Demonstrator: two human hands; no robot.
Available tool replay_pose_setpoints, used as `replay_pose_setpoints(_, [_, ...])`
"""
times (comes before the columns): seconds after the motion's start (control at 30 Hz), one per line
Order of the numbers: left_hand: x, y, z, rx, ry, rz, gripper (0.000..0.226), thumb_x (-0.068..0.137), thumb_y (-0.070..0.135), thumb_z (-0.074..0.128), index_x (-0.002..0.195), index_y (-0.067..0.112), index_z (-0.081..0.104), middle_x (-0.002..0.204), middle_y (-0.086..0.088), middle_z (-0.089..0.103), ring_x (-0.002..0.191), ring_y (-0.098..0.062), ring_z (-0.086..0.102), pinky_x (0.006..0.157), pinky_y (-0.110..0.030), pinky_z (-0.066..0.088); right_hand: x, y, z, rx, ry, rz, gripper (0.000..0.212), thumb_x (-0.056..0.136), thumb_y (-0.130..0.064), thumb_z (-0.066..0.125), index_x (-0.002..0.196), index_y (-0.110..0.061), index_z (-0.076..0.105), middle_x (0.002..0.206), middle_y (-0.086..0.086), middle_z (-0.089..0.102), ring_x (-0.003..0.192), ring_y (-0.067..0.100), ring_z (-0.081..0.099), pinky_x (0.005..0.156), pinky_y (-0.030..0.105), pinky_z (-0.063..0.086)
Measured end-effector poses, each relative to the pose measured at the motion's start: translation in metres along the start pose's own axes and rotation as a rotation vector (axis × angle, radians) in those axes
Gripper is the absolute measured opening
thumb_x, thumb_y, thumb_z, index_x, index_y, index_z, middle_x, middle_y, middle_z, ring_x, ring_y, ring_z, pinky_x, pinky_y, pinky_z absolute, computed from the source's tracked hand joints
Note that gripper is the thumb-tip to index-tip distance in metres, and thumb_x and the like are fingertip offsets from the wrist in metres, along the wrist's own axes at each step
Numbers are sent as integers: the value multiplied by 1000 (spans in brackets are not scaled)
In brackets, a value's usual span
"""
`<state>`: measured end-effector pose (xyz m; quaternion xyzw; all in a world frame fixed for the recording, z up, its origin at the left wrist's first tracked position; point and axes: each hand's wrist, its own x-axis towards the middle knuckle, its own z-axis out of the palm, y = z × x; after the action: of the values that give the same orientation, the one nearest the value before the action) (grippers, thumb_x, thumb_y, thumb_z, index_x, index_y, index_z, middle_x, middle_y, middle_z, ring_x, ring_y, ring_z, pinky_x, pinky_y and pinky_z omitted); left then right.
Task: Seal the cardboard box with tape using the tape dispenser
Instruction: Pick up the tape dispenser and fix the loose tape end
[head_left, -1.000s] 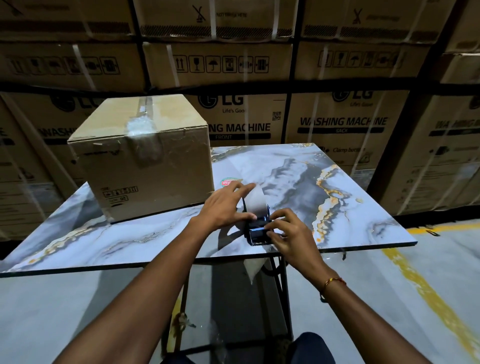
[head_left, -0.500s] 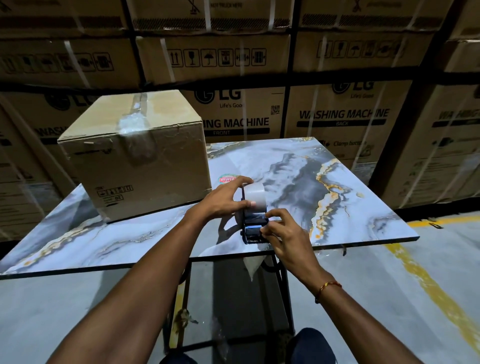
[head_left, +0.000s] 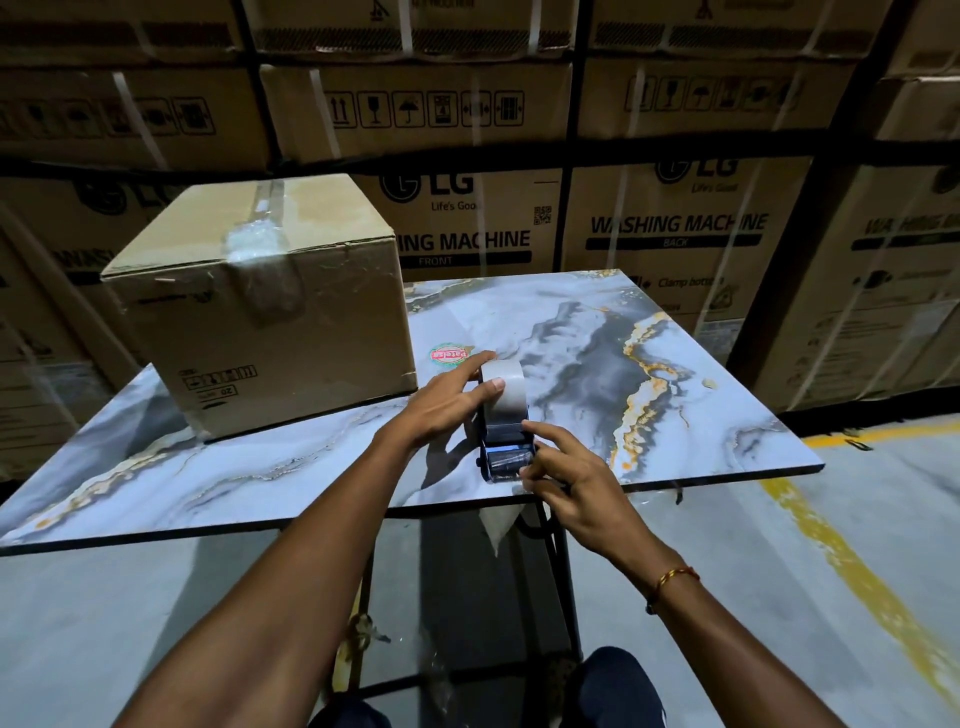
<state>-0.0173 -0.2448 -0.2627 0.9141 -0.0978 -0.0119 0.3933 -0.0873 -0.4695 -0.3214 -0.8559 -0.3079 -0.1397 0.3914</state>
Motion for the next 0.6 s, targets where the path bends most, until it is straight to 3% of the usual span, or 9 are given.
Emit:
replay_pose_setpoints(0.13, [-21, -1, 6, 128, 177, 89, 58, 94, 58, 44, 148, 41, 32, 155, 3, 38, 141, -21, 35, 111, -46, 34, -2, -10, 7, 104, 72, 78, 9, 92, -11, 66, 86, -17, 63, 139, -13, 54, 108, 5, 64, 88, 37, 56])
replay_pose_setpoints(0.2, [-39, -5, 10, 110, 356, 131, 45, 93, 48, 51, 136, 35, 50, 135, 2, 54, 125, -20, 49, 100, -42, 43, 0, -17, 8, 175, 121, 118, 8, 93, -14, 65, 86, -18, 64, 133, -12, 58, 108, 4, 64, 90, 38, 56])
replay_pose_setpoints(0.27, [-64, -5, 16, 23, 467, 155, 23, 91, 31, 59, 113, 27, 66, 105, 3, 64, 98, -15, 59, 79, -32, 50, 2, -21, 8, 209, 142, 149, 8, 93, -16, 64, 86, -20, 64, 128, -13, 59, 106, 6, 65, 90, 40, 56])
replay_pose_setpoints(0.37, [-100, 4, 28, -172, 337, 115, 13, 89, 11, 64, 98, 18, 70, 80, -5, 68, 71, -17, 65, 59, -15, 47, 4, -24, 7, 216, 126, 186, 7, 92, -22, 64, 85, -24, 64, 126, -15, 58, 104, 9, 65, 89, 45, 56])
replay_pose_setpoints(0.5, [-108, 10, 46, -260, 260, 84, 10, 85, 18, 70, 95, 19, 69, 79, -2, 71, 75, -18, 67, 71, -34, 54, 7, -26, 2, 170, 115, 197, 7, 92, -19, 66, 86, -20, 67, 125, -10, 59, 107, 8, 63, 88, 39, 57])
replay_pose_setpoints(0.6, [-102, 10, 52, -416, 273, -4, 3, 85, 20, 70, 85, 18, 69, 76, 2, 70, 72, -14, 65, 76, -45, 57, 8, -29, -2, 151, 93, 203, 7, 92, -17, 67, 86, -16, 69, 125, -5, 59, 110, 6, 62, 86, 17, 54])
